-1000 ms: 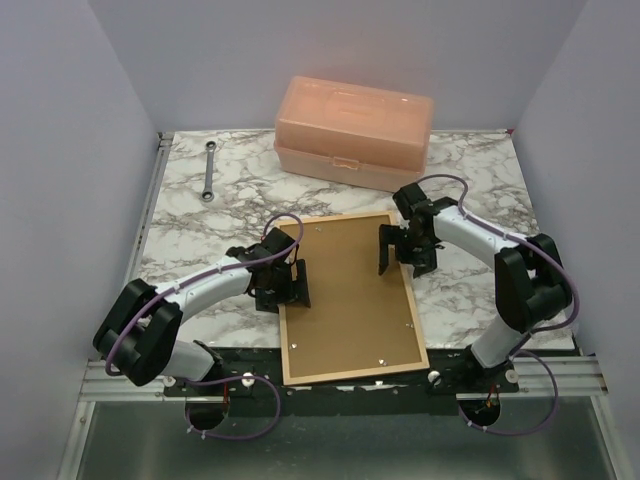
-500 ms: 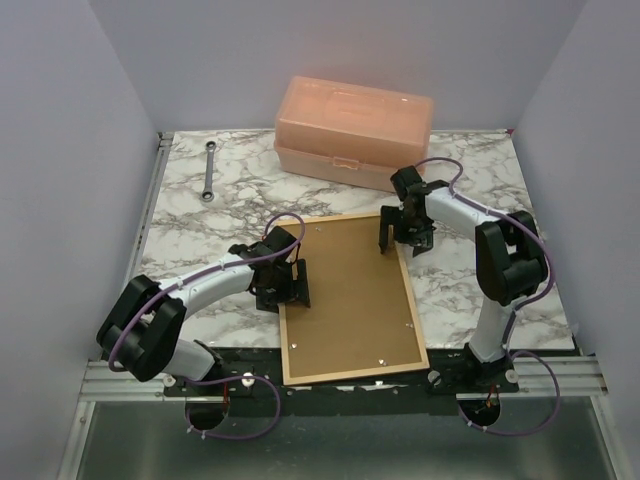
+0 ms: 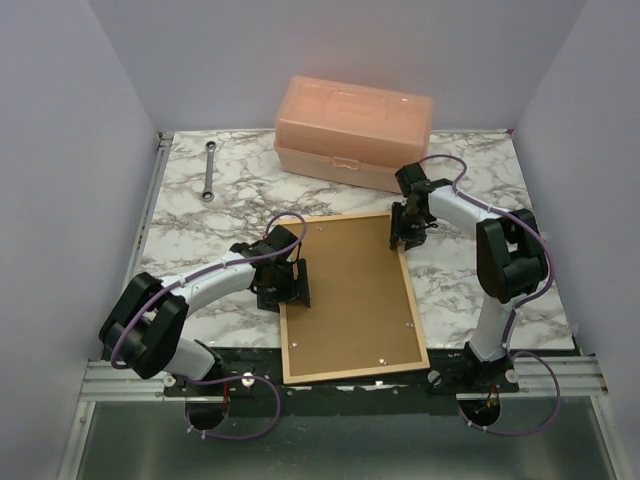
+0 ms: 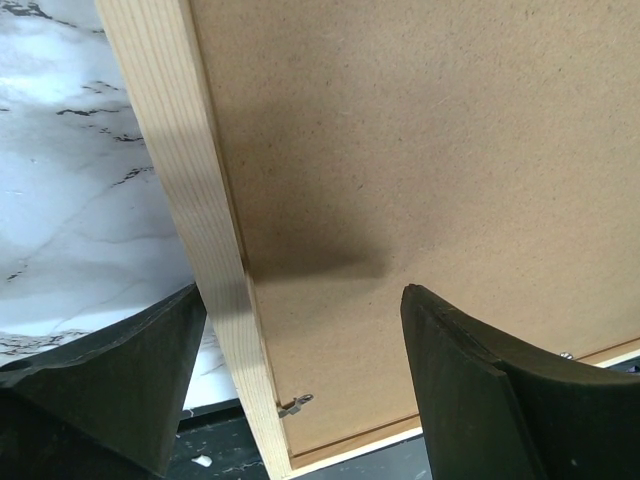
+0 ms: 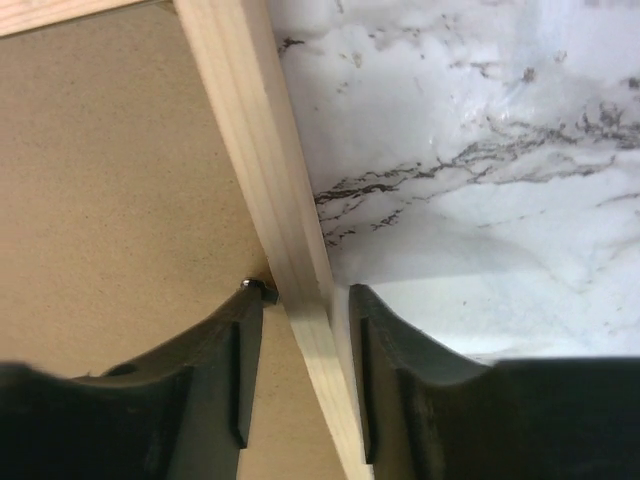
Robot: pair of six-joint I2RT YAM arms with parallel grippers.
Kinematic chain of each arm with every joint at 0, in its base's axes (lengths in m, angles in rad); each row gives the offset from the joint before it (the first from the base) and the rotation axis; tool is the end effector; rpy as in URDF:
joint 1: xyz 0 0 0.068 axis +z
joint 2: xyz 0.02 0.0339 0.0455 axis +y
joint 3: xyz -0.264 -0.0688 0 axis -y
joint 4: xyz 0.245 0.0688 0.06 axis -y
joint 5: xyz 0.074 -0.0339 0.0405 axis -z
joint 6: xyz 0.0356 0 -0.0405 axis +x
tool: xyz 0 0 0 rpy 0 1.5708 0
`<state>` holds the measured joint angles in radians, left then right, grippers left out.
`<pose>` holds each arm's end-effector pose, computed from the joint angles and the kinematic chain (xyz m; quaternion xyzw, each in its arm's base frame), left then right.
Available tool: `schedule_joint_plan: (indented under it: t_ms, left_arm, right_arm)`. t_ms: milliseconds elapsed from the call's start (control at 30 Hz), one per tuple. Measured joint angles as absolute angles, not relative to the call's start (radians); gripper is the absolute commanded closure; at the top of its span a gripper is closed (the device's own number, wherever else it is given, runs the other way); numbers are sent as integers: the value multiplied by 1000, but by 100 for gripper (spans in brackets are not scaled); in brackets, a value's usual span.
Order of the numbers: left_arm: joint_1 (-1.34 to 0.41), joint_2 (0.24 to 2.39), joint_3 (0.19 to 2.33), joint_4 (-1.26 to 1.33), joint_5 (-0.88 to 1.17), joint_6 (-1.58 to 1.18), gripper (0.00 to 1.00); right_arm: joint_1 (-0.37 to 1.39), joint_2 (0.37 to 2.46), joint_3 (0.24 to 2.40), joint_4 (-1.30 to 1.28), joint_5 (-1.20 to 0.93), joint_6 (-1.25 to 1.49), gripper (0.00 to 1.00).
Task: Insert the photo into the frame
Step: Install the photo frame at the center of the board.
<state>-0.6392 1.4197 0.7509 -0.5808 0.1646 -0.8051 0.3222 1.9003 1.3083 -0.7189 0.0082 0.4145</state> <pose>0.1925 -0.1503 0.1661 -0.0684 0.9815 -0.1662 0.0659 0.3514 0.1170 0.1705 0.0463 0.9905 0.0429 0.1224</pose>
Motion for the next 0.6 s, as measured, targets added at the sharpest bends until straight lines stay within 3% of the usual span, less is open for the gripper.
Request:
schedule_joint_plan:
  t_ms: [100,200,600]
  left_arm:
    - [-639,1420,752,-582,165,-804,21]
    - [-639,1422,753,-582,165,-804,22]
    - [-639,1425,757,-585,167,-802,33]
  right_arm:
    - [325,1900,1308,-706,6,414,81]
    - [325,1896,1308,-705,9,397,90]
    - [324,1824,1221,-646,14,376,98]
